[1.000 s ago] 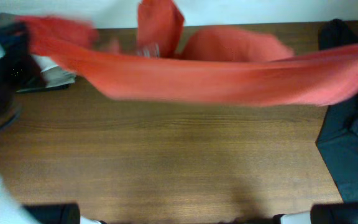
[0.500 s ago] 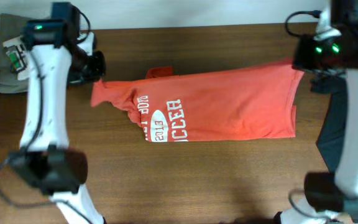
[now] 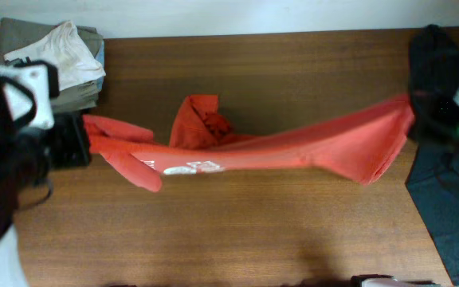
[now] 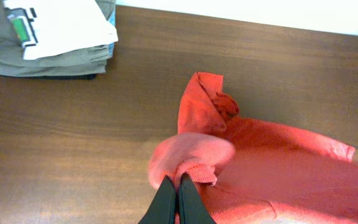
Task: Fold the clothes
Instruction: 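Swing the held shirt up and lay it flat with both grippers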
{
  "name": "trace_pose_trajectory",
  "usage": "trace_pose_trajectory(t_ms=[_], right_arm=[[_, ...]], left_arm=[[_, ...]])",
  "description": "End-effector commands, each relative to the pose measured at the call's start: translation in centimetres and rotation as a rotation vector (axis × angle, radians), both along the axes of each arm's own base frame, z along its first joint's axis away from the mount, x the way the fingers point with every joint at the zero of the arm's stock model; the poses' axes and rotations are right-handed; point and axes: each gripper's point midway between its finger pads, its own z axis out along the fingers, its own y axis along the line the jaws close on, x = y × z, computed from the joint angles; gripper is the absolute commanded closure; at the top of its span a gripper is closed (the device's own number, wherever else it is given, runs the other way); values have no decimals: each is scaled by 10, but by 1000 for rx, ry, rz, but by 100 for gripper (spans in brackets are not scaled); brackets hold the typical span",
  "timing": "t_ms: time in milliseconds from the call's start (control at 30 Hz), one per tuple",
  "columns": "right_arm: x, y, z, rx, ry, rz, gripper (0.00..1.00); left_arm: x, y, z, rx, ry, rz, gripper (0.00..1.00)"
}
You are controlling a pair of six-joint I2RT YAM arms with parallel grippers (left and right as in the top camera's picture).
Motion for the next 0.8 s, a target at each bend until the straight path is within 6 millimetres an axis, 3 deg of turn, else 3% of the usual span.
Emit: trace_pose_trajectory(t_ms=[0, 67, 133, 200, 233, 267, 300, 367, 400, 433, 467, 567, 633, 700, 767], right_arm=[[76, -3, -38, -1, 47, 3, 96], [121, -4, -33, -4, -56, 4, 96], [161, -5, -12, -7, -202, 5, 96], [170, -10, 20, -14, -323, -6, 96], [161, -17, 51, -22, -403, -22, 96], [145, -25, 81, -29, -470, -41, 96], [123, -35, 112, -41, -539, -70, 96], [88, -53, 146, -64, -619, -124, 96], [74, -60, 156, -74, -641, -148, 96], [55, -70, 162, -88, -646, -184, 96], [50, -72, 159, -90, -628, -195, 96], [53, -75, 123, -94, -489, -190, 96], [71, -74, 85, -57, -354, -167, 96], [87, -70, 44, -6, -214, -132, 96], [100, -71, -5, 27, -48, -128, 96]], left_arm=[[82, 0, -34, -21, 43, 0, 99], [143, 1, -36, -18, -60, -2, 100], [206, 2, -26, -16, -223, -3, 99], [233, -2, -3, -34, -353, -30, 99], [236, 1, 14, -28, -412, -23, 100], [228, 9, 57, -12, -520, -1, 99], [215, 11, 86, -8, -583, 4, 100], [185, 12, 136, 19, -693, -7, 100], [172, 11, 152, 33, -731, -14, 100], [146, 10, 175, 47, -777, -20, 99], [140, 10, 177, 56, -780, -23, 99], [141, 10, 157, 64, -701, -31, 99], [161, 9, 116, 52, -572, -38, 99], [184, 7, 62, 29, -408, -56, 99], [205, 6, -17, 5, -176, -63, 99]])
